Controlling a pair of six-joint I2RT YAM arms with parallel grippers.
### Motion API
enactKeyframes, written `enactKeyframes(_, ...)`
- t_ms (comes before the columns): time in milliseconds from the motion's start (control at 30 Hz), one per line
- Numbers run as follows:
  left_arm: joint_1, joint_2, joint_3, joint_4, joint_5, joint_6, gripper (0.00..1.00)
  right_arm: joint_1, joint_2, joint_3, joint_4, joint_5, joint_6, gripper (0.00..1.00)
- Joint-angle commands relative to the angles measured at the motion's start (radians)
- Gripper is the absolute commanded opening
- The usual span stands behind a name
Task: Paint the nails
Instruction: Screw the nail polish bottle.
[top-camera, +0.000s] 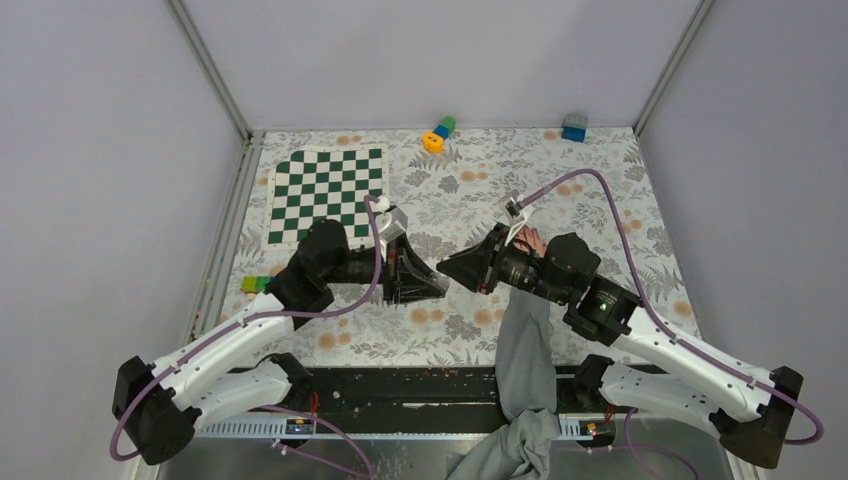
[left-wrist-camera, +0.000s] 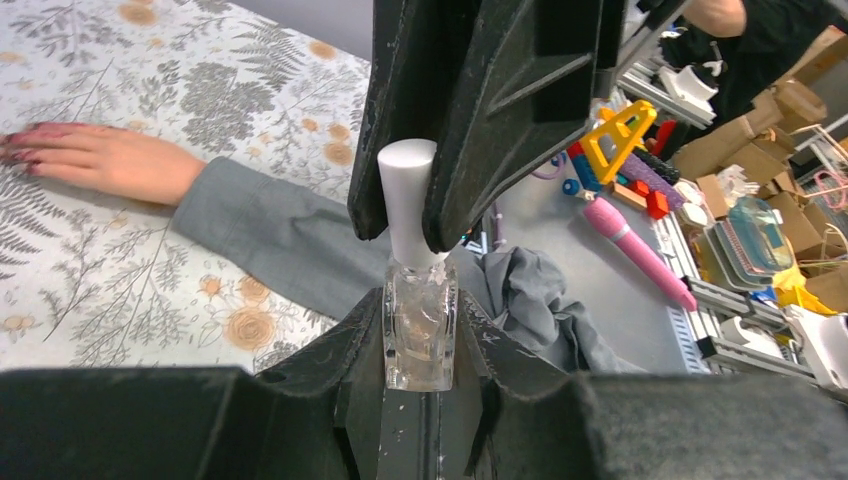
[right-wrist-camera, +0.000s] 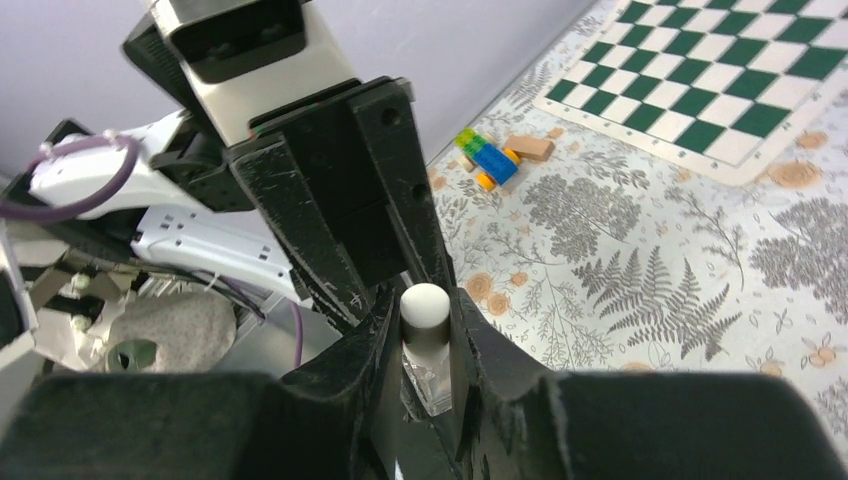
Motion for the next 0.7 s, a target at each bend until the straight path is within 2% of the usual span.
enactKeyframes(0, 0.031, -0.034, 0.038, 0.025, -0.151, 0.071, 0.0, 0.018, 0.016, 0.012, -0.149, 0.086, 0.077, 0.0)
enactKeyframes(100, 0.031, -0.022, 0.039, 0.014, -0.169, 0.071, 0.0, 0.028, 0.033, 0.016, -0.143, 0.12, 0.098, 0.0)
enactKeyframes(500, 0.031, -0.008, 0.023, -0.019, -0.289, 0.068, 0.0, 0.132, 0.093, 0.058, -0.218, 0.474, 0.168, 0.0)
enactKeyframes(667, 0.031, 0.006, 0.032, -0.051, -0.326, 0.069, 0.0, 0.165, 0.129, 0.082, -0.243, 0.569, 0.19, 0.0)
